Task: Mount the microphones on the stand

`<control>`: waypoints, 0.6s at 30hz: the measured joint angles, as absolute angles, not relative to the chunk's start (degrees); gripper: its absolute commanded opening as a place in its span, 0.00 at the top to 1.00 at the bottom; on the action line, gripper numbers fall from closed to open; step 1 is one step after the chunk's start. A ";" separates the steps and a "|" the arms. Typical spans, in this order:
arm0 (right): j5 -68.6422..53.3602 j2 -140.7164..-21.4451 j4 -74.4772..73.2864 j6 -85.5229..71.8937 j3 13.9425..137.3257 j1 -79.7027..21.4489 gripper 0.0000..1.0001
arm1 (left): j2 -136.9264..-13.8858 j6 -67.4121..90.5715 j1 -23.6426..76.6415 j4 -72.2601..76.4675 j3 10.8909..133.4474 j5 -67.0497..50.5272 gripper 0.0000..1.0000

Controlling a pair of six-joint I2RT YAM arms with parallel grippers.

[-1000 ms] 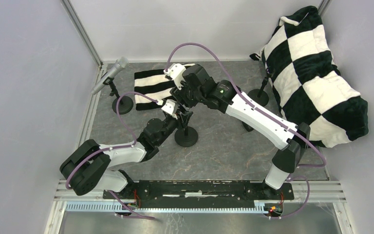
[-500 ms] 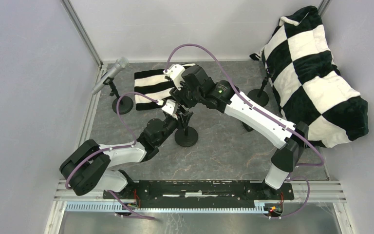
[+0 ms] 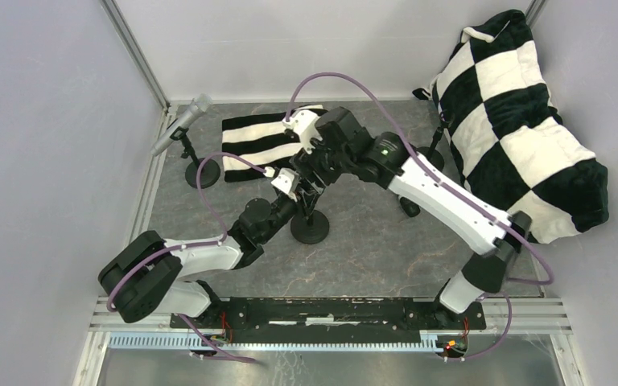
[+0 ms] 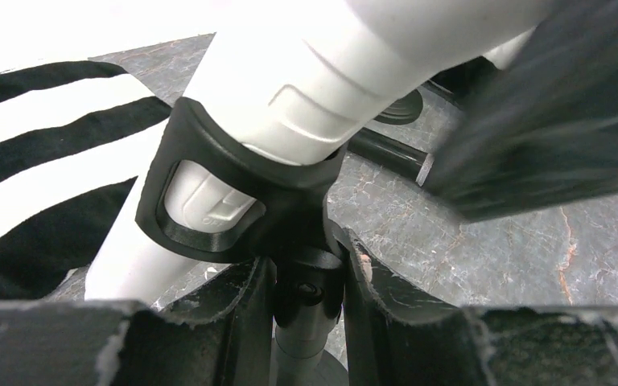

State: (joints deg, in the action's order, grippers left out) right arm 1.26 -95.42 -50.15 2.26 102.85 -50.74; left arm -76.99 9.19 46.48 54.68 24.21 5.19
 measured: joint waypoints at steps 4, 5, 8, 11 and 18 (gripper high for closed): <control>0.38 -87.09 -46.81 2.22 97.60 -51.00 0.31 | -76.86 9.21 46.76 54.70 24.03 4.91 0.98; 0.21 -84.42 -45.06 2.22 95.48 -51.00 0.32 | -76.69 9.21 46.81 54.70 23.88 5.06 0.98; -0.03 -74.04 -36.97 2.22 85.91 -51.00 0.32 | -75.46 9.30 46.87 54.46 22.90 6.00 0.98; 0.67 -63.26 -27.83 2.20 74.98 -51.00 0.32 | -72.77 9.30 47.20 52.71 21.50 8.56 0.98; 3.68 -56.12 -17.10 3.27 64.34 -51.11 0.32 | -63.77 8.64 46.74 45.78 18.26 20.95 0.98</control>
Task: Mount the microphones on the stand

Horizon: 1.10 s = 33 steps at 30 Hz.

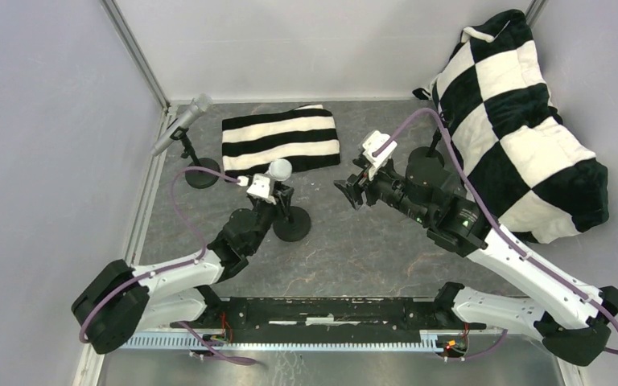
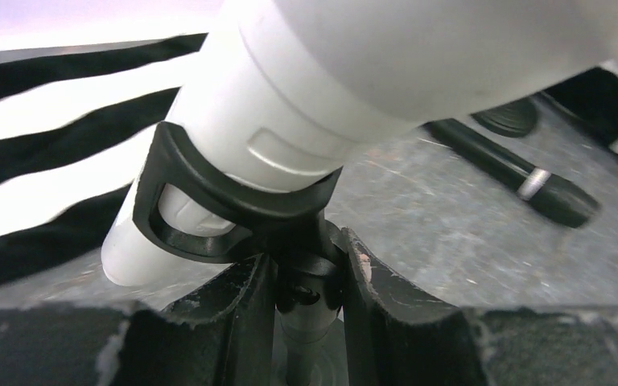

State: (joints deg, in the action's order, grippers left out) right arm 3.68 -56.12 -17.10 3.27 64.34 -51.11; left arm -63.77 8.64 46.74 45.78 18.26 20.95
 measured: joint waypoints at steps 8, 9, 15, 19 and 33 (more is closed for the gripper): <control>5.06 -56.18 -14.39 4.93 59.66 -51.11 0.32 | -56.05 7.01 32.80 38.30 16.73 26.61 0.98; 5.13 -56.07 -14.15 5.19 59.24 -51.11 0.31 | -55.64 6.87 30.76 37.74 16.71 26.81 0.98; 5.61 -55.75 -13.47 6.33 58.13 -51.11 0.31 | -55.18 6.07 19.73 36.91 16.71 28.18 0.98; 5.85 -55.51 -12.88 6.70 57.76 -51.11 0.31 | -56.80 6.00 13.93 38.26 17.12 28.42 0.98; 6.07 -55.33 -11.46 7.68 55.92 -51.11 0.31 | -63.90 3.42 0.97 41.04 21.02 30.83 0.62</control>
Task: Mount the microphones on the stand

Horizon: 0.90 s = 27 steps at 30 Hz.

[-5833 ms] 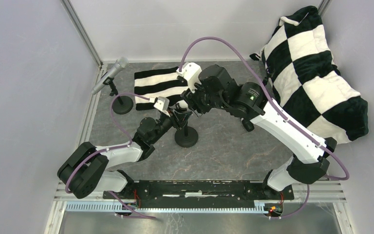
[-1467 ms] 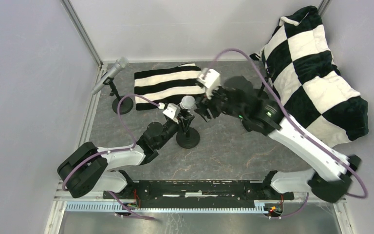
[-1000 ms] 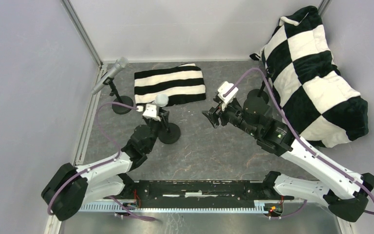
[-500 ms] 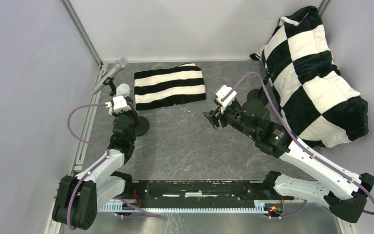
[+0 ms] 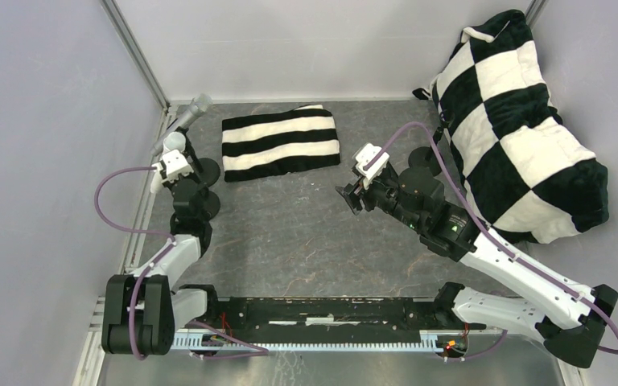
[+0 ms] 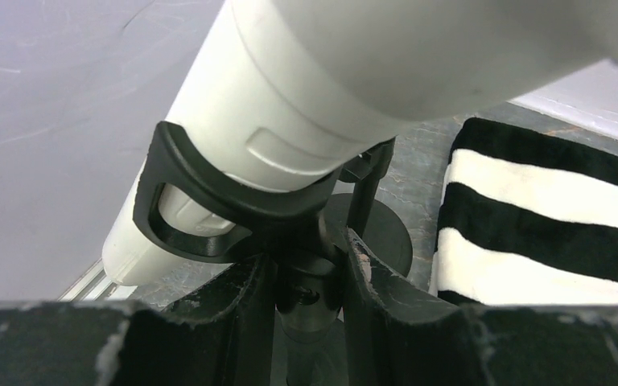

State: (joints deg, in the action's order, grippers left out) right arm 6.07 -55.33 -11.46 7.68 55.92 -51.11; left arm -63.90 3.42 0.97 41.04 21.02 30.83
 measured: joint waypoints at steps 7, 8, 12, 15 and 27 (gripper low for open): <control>6.13 -55.33 -11.16 7.88 55.79 -51.11 0.30 | -64.01 4.40 0.97 44.01 20.18 31.44 0.31; 6.17 -55.33 -11.14 7.88 55.75 -51.11 0.30 | -63.94 4.67 0.97 43.99 20.16 31.46 0.17; 6.37 -55.35 -10.94 7.86 55.37 -51.11 0.29 | -61.76 7.05 0.97 43.38 19.25 31.40 0.02; 6.39 -55.35 -10.79 7.88 55.09 -51.11 0.29 | -58.22 9.45 0.97 41.58 18.37 31.22 0.00; 6.79 -55.55 -9.93 7.84 53.71 -51.11 0.29 | -41.21 23.88 4.19 20.97 16.51 32.25 0.00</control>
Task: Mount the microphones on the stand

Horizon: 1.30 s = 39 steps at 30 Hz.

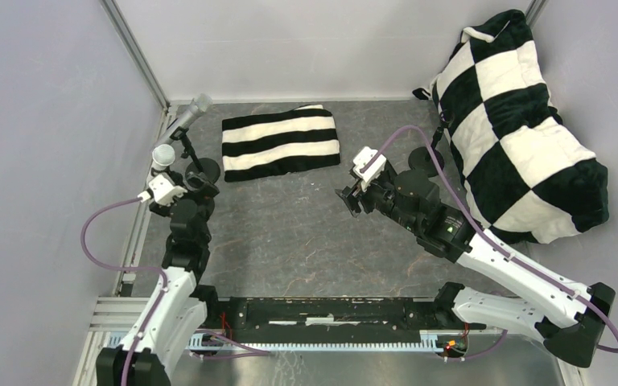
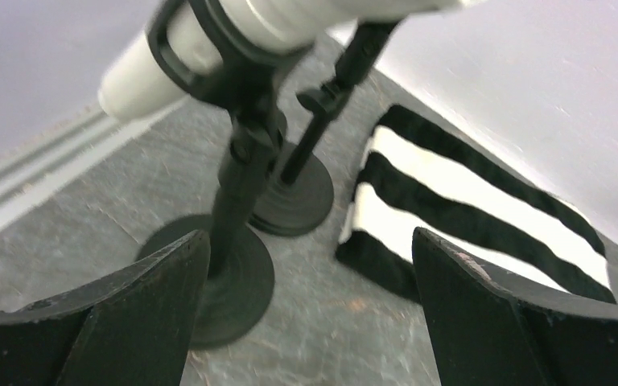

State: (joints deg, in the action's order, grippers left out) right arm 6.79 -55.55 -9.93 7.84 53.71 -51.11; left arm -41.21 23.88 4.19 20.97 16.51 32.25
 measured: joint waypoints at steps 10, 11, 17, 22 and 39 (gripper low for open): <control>13.67 -55.55 -9.93 7.18 52.60 -51.16 0.28 | -34.35 35.05 25.71 2.50 16.51 35.81 0.00; 15.11 -55.55 -10.07 7.03 52.60 -51.16 0.27 | -34.63 35.83 28.51 1.48 16.51 36.40 0.00; 20.99 -58.08 -15.46 5.50 54.94 -48.66 0.26 | -41.95 37.71 42.00 -1.23 19.44 40.23 0.00; 20.73 -61.21 -20.14 2.66 56.55 -40.62 0.26 | -49.43 37.58 50.61 -0.12 23.70 40.10 0.00; 15.99 -70.76 -6.31 -8.99 51.37 -7.94 0.24 | -51.94 32.71 52.64 1.91 28.71 28.05 0.00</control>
State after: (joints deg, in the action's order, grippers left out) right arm 15.99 -70.76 -6.31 -8.99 51.37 -7.94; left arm -51.94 32.71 52.64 1.91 28.71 28.05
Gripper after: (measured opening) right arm 0.760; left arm 0.997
